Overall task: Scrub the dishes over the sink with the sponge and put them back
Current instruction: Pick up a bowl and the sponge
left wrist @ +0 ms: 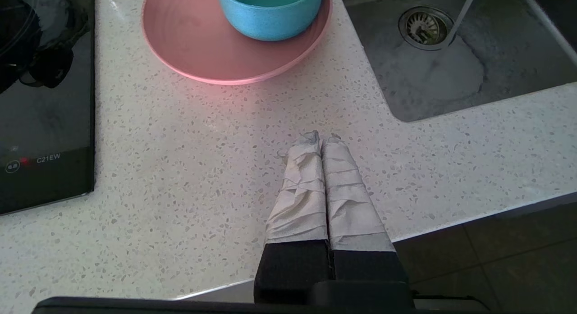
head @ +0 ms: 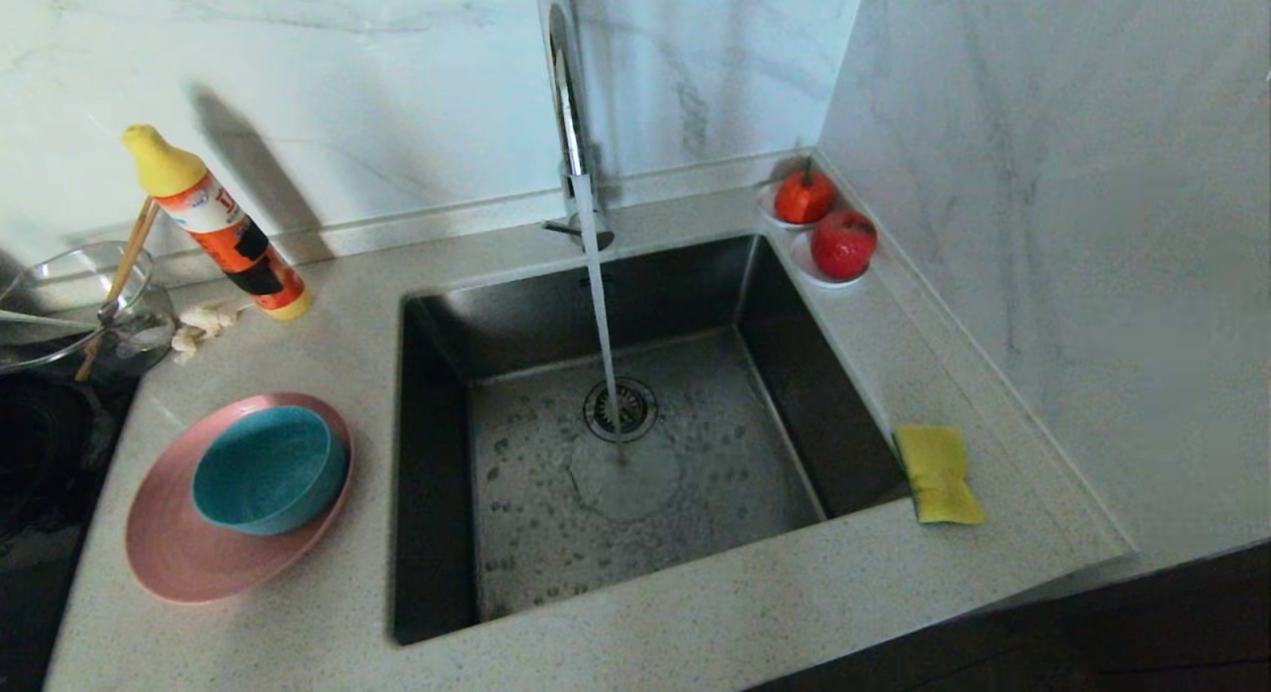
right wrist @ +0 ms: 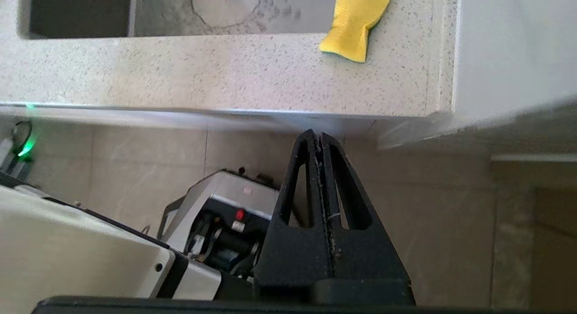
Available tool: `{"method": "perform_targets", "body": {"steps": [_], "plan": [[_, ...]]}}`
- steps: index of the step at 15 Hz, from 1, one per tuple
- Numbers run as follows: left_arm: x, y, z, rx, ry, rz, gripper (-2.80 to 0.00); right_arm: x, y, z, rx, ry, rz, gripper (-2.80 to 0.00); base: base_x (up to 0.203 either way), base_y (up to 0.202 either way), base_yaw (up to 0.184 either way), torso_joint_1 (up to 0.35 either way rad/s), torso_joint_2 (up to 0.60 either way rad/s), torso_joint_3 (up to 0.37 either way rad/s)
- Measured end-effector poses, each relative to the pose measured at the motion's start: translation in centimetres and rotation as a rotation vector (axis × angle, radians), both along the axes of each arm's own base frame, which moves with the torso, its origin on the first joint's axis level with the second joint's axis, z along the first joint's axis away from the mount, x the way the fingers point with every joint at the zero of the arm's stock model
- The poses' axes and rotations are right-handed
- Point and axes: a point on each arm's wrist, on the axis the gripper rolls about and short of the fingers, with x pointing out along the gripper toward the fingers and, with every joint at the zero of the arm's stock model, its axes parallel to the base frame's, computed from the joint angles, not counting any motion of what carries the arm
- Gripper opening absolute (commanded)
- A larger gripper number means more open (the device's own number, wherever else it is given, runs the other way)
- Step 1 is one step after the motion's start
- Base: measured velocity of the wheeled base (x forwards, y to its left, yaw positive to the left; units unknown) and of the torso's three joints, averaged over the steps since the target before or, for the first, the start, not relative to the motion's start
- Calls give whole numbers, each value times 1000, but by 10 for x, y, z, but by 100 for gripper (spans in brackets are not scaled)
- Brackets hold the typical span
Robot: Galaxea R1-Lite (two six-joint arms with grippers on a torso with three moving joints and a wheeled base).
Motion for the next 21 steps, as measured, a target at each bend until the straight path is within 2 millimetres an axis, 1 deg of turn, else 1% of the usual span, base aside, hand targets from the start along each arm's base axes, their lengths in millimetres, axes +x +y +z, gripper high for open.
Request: {"method": "perform_targets", "body": {"steps": [2, 5, 9, 11, 13, 16, 18, 21], "plan": [[0, 0, 0, 1, 0, 1, -280, 22, -1, 9, 4, 47, -2, -280, 0, 0, 0, 0, 0, 0], [0, 0, 0, 0, 0, 0, -280, 52, -3, 17, 8, 111, 1, -280, 0, 0, 0, 0, 0, 0], [0, 0, 0, 1, 1, 0, -280, 89, -5, 20, 6, 192, -12, -280, 0, 0, 0, 0, 0, 0], [0, 0, 0, 0, 0, 0, -280, 102, -2, 18, 9, 234, 9, -280, 0, 0, 0, 0, 0, 0], [0, 0, 0, 0, 1, 0, -280, 113, -1, 14, 16, 273, 20, -280, 0, 0, 0, 0, 0, 0], [0, 0, 0, 1, 0, 0, -280, 126, 2, 14, 49, 309, 16, -280, 0, 0, 0, 0, 0, 0], [0, 0, 0, 0, 1, 0, -280, 130, 5, 14, 47, 317, 32, -280, 0, 0, 0, 0, 0, 0], [0, 0, 0, 0, 0, 0, -280, 136, 17, 13, 5, 332, 16, -280, 0, 0, 0, 0, 0, 0]]}}
